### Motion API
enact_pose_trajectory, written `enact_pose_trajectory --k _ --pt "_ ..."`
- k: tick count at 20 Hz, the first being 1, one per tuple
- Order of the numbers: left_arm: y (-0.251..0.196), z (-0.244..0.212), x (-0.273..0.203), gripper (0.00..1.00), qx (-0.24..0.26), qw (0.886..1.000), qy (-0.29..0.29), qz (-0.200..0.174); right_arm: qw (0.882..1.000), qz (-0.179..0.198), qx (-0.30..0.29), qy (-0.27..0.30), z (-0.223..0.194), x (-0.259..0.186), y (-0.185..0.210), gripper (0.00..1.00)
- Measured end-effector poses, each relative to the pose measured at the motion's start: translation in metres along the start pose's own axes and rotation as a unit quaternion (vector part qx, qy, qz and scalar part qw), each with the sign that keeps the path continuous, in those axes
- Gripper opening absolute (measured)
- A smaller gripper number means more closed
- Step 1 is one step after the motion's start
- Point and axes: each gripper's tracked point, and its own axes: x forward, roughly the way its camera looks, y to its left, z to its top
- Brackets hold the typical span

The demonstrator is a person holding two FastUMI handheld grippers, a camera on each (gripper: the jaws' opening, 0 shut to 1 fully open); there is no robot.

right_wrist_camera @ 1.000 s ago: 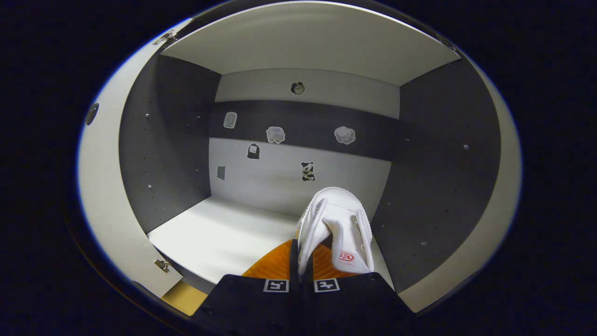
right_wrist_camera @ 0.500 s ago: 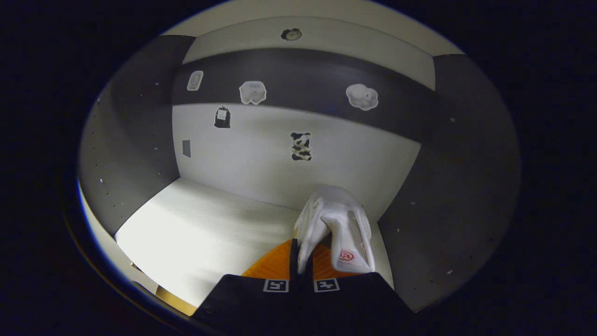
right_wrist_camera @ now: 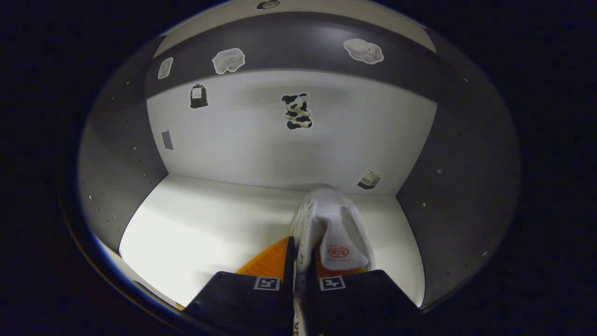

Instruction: Grab one shoe with the right hand and put it into the shoe cabinet, grab the other shoe with the left hand and put it into the shoe cabinet; then close the right door with the right hand and the left door with the left hand.

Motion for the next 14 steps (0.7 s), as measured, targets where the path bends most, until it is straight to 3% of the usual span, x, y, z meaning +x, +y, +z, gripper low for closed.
enact_pose_trajectory --k 1,3,4,6,10,14 --pt "0.004 -0.002 -0.002 0.95 -0.002 1.0 0.001 0.002 1.0 0.005 0.001 -0.002 -0.001 -0.004 0.003 0.21" --pt "0.008 -0.008 -0.004 0.95 -0.009 1.0 0.006 0.003 0.999 0.027 0.019 -0.01 -0.003 -0.022 0.015 0.44" --pt "0.01 -0.011 -0.005 0.95 -0.013 1.0 0.01 0.0 0.999 0.037 0.025 -0.017 -0.004 -0.034 0.021 0.71" --pt "0.011 -0.016 -0.005 0.95 -0.025 0.999 0.015 -0.012 0.998 0.039 0.022 -0.042 -0.005 -0.06 0.025 0.95" --pt "0.005 -0.022 0.004 0.95 -0.046 0.997 0.013 -0.058 0.995 0.037 0.004 -0.097 -0.006 -0.119 0.028 0.99" --pt "-0.001 -0.028 0.015 0.95 -0.039 0.994 0.008 -0.102 0.986 0.039 0.036 -0.156 -0.015 -0.185 0.028 0.99"
